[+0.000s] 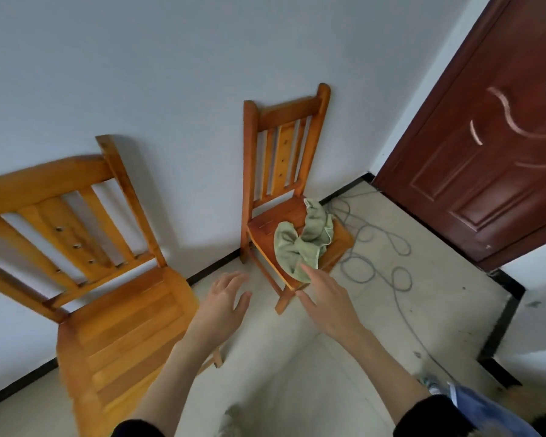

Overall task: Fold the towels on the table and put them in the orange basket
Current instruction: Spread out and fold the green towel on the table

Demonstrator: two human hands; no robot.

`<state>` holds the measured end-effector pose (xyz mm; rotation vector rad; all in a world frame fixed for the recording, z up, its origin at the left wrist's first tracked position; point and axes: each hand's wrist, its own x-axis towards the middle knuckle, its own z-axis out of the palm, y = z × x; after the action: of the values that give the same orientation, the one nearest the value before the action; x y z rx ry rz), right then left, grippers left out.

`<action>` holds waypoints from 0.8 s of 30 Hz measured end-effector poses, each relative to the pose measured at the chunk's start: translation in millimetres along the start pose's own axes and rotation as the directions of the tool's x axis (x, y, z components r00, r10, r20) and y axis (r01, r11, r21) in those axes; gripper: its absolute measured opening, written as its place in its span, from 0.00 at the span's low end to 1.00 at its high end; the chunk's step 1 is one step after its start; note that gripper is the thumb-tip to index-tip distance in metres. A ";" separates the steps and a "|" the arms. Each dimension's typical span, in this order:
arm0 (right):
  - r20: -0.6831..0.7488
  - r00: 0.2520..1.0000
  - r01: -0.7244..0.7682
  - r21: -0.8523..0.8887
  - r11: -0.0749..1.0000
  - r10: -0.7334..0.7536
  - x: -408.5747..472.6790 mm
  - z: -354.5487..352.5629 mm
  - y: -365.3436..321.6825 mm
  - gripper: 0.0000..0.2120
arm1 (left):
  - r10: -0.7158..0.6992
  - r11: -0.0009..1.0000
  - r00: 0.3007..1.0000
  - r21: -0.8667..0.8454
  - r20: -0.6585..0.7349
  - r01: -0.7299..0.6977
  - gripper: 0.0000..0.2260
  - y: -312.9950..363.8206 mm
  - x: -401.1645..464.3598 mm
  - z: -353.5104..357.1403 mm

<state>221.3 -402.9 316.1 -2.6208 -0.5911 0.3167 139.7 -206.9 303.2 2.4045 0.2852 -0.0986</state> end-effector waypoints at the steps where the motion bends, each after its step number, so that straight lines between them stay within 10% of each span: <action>1: 0.010 1.000 -0.029 0.006 1.000 0.029 9.4 -1.4 11.4 0.26 | 0.005 1.000 0.999 0.009 0.033 -0.005 0.18 1.6 15.4 8.1; 9: 0.134 0.984 -0.114 -0.061 0.992 0.122 84.6 -9.2 121.8 0.25 | -0.088 0.996 0.976 0.045 0.202 0.080 0.17 17.0 121.5 90.9; 24: 0.333 0.935 0.165 -0.113 0.980 -0.119 298.6 75.6 344.9 0.19 | -0.403 0.909 0.867 0.015 0.293 0.417 0.18 36.2 312.0 323.2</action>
<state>583.8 -521.6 54.5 -2.6565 -0.9394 0.6934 453.8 -391.5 37.8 2.2061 0.6490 -0.6274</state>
